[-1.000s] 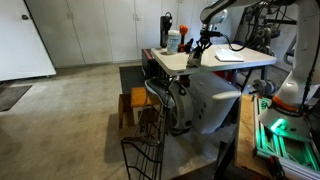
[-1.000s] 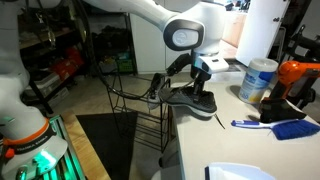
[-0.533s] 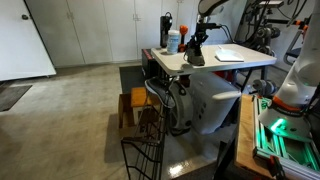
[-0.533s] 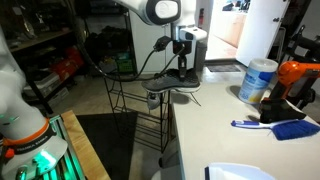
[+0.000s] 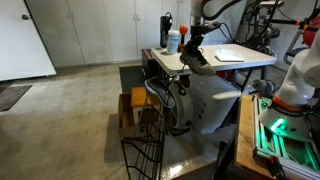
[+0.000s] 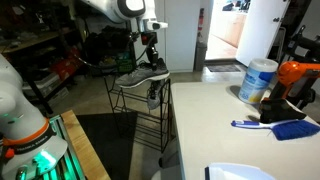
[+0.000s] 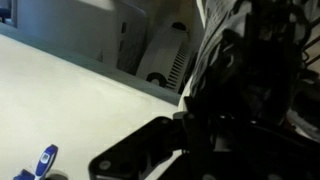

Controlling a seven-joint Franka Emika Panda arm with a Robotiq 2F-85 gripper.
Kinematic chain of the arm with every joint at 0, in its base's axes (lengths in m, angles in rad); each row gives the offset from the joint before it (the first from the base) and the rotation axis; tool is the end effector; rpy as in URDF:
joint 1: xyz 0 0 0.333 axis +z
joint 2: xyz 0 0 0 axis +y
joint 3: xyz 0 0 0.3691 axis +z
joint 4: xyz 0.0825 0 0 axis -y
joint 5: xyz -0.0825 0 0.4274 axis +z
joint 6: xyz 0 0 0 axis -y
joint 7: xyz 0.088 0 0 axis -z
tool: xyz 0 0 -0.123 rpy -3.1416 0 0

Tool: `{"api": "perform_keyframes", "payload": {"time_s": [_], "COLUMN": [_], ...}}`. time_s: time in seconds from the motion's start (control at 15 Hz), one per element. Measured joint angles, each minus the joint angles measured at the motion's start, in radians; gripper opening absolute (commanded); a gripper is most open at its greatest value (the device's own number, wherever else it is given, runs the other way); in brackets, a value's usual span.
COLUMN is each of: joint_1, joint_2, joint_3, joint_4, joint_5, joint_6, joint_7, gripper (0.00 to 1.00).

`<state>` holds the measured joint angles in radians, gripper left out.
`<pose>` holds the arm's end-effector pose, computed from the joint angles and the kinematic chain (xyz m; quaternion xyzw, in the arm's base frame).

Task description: Remove the shoe from the table and put it on the top rack of the shoe rack next to the shoe on the shoe rack

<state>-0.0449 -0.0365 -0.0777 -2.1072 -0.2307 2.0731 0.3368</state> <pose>0.5666 -0.0852 0.4510 0.9800 -0.1723 0.0119 0.0988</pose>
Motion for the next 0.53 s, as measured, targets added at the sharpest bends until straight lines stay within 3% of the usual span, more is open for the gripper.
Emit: {"api": "perform_keyframes", "payload": {"time_s": [0.27, 0.53], "joint_1": [0.04, 0.051], "joint_2": [-0.086, -0.12], "joint_3": [0.076, 0.092], "joint_4": [-0.086, -0.107], "joint_5": [-0.021, -0.021], "joint_6": [0.0, 0.0], "joint_7": [-0.09, -0.133], "gripper": [0.07, 0.07]}}
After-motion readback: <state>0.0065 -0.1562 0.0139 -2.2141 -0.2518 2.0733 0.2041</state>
